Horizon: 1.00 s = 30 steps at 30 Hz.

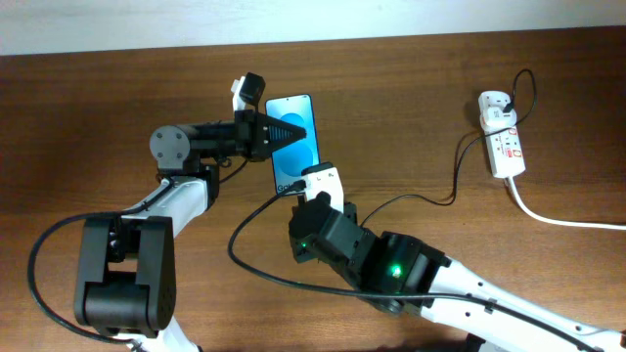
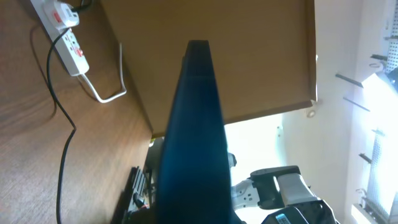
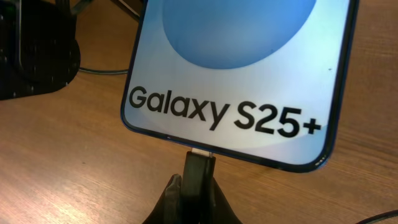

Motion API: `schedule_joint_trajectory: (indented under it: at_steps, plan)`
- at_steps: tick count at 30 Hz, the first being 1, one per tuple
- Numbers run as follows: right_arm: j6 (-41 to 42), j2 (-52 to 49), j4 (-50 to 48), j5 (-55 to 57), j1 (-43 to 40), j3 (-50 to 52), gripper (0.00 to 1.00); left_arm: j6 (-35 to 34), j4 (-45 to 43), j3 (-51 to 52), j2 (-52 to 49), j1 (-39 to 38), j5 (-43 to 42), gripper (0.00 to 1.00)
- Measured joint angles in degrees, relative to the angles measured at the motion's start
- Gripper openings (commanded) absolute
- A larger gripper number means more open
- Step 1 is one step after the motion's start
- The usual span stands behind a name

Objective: Plug charger to phone and switch on socket
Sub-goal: 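Lower the phone flat onto the table with the left gripper and release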

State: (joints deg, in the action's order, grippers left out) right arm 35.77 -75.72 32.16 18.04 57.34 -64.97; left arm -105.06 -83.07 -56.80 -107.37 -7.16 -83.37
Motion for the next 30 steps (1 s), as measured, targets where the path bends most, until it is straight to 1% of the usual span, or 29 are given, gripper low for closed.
schedule_joint_trajectory:
  at_steps: [5,7,9,10,11,13,14,17,18,20,21,22,23,24,25,26,27,28,29,30]
  plan:
    - [-1.2,0.0,-2.9,-2.9,-2.3,0.2,0.04,-0.6,-5.3,-0.7,0.0,0.4,2.4,0.00]
    - [-1.9,0.0,-3.5,-4.2,-3.2,0.3,0.05,-0.9,-5.4,-1.1,0.0,0.5,3.0,0.00]
    - [-2.4,0.1,-3.2,-6.0,-4.1,0.2,0.20,-0.9,-5.4,-1.1,0.0,0.5,3.0,0.00]
    - [-3.0,0.2,-2.6,-6.9,-4.4,0.0,0.25,-0.9,-5.4,-1.1,0.0,0.5,3.0,0.00]
    - [-3.1,0.1,-1.9,-7.2,-4.8,-0.8,0.33,-1.1,-5.5,-1.1,0.0,0.1,2.6,0.00]
    - [-3.3,0.2,3.2,-8.5,-5.4,-3.5,0.58,-1.7,-5.5,-0.9,0.0,-2.0,3.1,0.00]
    - [-3.2,0.2,6.8,-8.7,-5.5,-4.9,0.69,-1.8,-5.5,-0.8,0.0,-2.5,3.2,0.00]
    - [-3.5,1.4,16.6,-8.2,-6.3,-8.7,0.93,-2.1,-5.5,-0.6,0.0,-3.4,3.1,0.00]
    - [-3.4,2.4,20.1,-8.1,-6.4,-10.3,0.98,-2.1,-5.5,-0.6,0.0,-3.5,3.5,0.00]
    - [-3.7,5.5,27.2,-8.0,-6.4,-14.3,0.99,-2.1,-4.6,-0.8,0.0,-3.9,6.1,0.00]
    - [-3.7,7.6,29.6,-8.0,-6.4,-16.4,0.98,-1.4,-2.0,-1.2,0.0,-4.1,7.2,0.00]
    - [-3.7,10.3,32.4,-7.7,-6.4,-18.8,0.98,0.5,2.0,-1.8,0.0,-4.7,8.3,0.00]
    - [-3.7,12.8,34.1,-7.1,-6.4,-20.3,0.98,3.4,12.2,-3.7,0.1,-6.0,9.9,0.00]
    - [-3.7,14.9,35.3,-6.4,-6.4,-21.2,0.98,7.1,19.3,-5.1,-0.2,-7.1,11.1,0.00]
    - [-3.7,18.1,36.9,-5.1,-6.4,-21.9,0.98,12.2,33.7,-8.1,0.1,-8.5,13.2,0.00]
    - [-3.7,22.6,38.8,-2.9,-6.4,-22.2,0.98,19.3,47.1,-11.4,-0.2,-10.3,15.9,0.00]
    - [-3.7,24.5,39.4,-1.9,-6.4,-22.2,0.98,28.5,60.4,-14.3,-0.6,-12.2,19.9,0.00]
    - [-3.7,26.7,40.3,-0.7,-6.4,-22.2,0.98,37.3,76.9,-19.2,-0.7,-13.4,23.0,0.00]
    - [-3.7,28.3,40.7,0.5,-6.4,-22.3,0.98,43.3,83.3,-21.8,-1.5,-14.1,25.4,0.00]
    - [-3.7,29.8,41.0,1.7,-6.4,-22.3,0.98,50.6,88.9,-24.5,-2.5,-14.4,27.6,0.00]
